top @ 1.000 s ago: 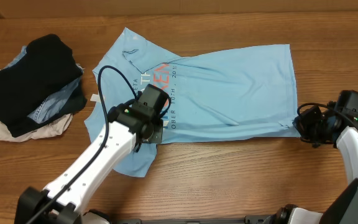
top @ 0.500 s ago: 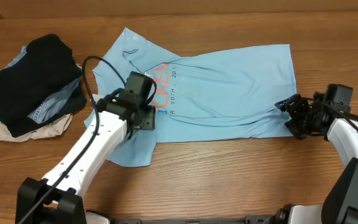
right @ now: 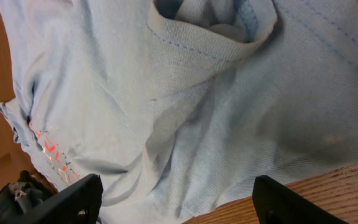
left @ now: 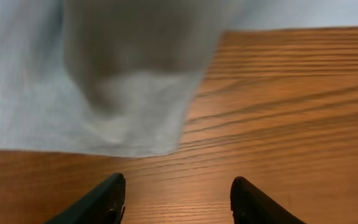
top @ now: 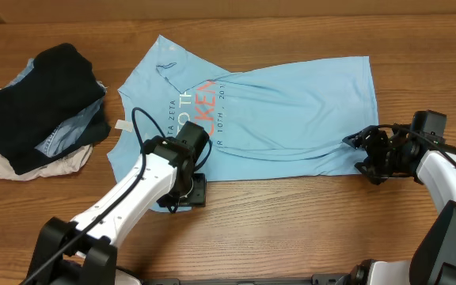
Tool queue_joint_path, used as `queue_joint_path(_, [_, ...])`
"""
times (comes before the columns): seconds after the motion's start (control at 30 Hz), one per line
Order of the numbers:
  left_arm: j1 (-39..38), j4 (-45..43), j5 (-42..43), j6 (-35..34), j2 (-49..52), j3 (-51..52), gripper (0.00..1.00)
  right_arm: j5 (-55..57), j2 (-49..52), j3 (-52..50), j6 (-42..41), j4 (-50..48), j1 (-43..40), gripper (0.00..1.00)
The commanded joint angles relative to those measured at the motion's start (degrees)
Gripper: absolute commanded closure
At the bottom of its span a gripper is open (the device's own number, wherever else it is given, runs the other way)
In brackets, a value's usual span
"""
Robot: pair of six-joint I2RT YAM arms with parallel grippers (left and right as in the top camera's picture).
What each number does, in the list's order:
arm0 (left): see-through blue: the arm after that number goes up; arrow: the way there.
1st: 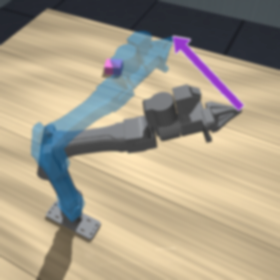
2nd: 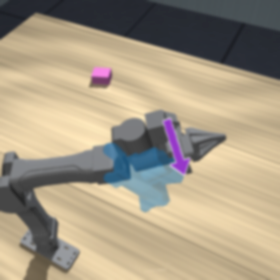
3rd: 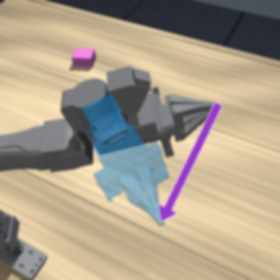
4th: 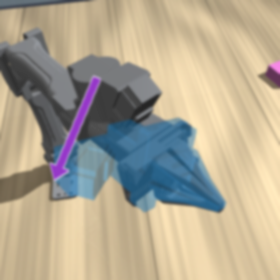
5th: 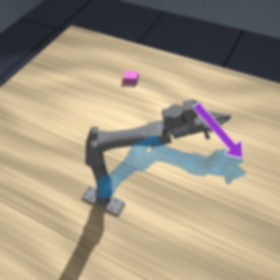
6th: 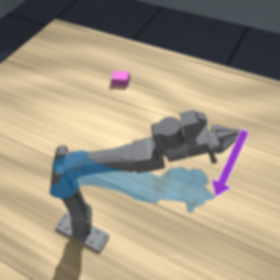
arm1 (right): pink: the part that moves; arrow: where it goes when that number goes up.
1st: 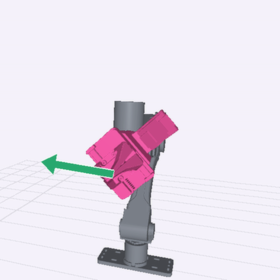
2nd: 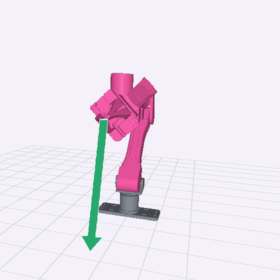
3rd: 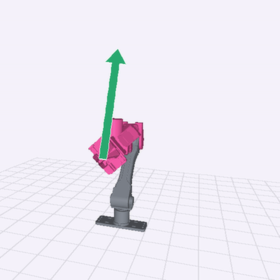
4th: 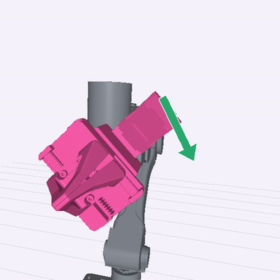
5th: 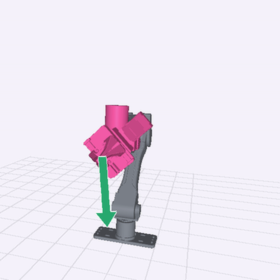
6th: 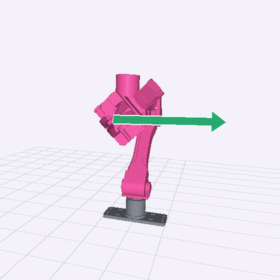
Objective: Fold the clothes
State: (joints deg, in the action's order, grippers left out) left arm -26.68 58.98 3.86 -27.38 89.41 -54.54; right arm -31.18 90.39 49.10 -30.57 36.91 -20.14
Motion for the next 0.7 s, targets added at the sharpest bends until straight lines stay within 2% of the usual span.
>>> queue_joint_path(0.0, [-0.31,-2.67,-4.46,-6.19,2.86,2.56,0.46,-0.68,-0.02,1.18,0.61,-0.13,0.15,0.18])
queue_joint_path(0.23, [-0.33,-6.14,-6.23,-5.09,9.42,2.69,0.59,-0.68,-0.02,1.18,0.83,0.5,0.15,0.18])
queue_joint_path(0.37, [-0.2,-2.73,-6.99,-4.59,9.44,1.51,0.95,-0.66,-0.02,1.18,0.81,0.7,0.15,0.18])
queue_joint_path(0.47, [0.48,4.07,-7.5,-4.52,7.93,-3.34,0.96,-0.66,-0.02,1.18,0.81,0.72,0.15,0.18])
queue_joint_path(0.57, [2.16,11.67,-12.04,-2.78,5.14,-10.6,0.96,-0.66,-0.02,1.18,0.81,0.7,0.15,0.18])
queue_joint_path(0.67, [4.52,13.38,-16.15,0.24,3.54,-15.67,0.96,-0.66,-0.02,1.18,0.81,0.7,0.15,0.18])
